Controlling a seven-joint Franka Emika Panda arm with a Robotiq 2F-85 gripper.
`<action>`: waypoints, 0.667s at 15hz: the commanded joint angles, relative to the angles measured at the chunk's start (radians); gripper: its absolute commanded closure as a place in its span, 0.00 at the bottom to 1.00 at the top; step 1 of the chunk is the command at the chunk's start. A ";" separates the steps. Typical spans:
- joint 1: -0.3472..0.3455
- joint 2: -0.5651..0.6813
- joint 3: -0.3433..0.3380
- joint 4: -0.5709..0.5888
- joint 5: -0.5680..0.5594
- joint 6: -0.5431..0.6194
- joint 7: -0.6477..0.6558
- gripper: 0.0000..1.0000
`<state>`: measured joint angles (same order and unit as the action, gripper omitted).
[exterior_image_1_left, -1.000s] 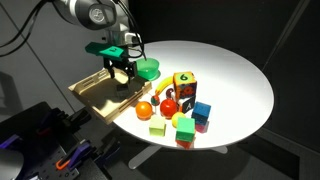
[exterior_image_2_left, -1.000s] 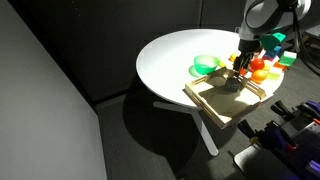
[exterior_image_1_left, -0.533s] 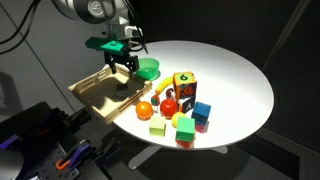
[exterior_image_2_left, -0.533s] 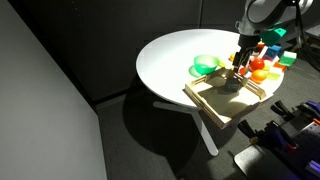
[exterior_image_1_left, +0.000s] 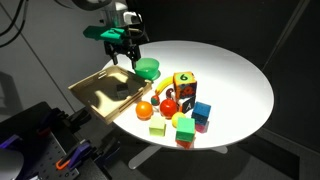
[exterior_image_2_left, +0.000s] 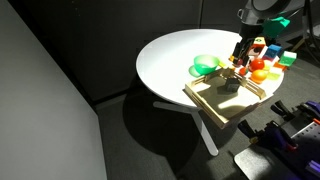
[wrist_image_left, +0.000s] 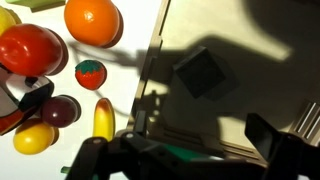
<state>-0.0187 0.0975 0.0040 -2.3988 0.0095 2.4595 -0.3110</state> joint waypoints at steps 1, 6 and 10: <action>-0.002 -0.059 0.000 -0.008 -0.009 -0.022 0.004 0.00; 0.002 -0.088 -0.002 -0.009 -0.012 -0.023 0.008 0.00; 0.002 -0.065 -0.002 0.000 0.000 -0.004 0.001 0.00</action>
<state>-0.0186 0.0332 0.0040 -2.4005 0.0095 2.4582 -0.3110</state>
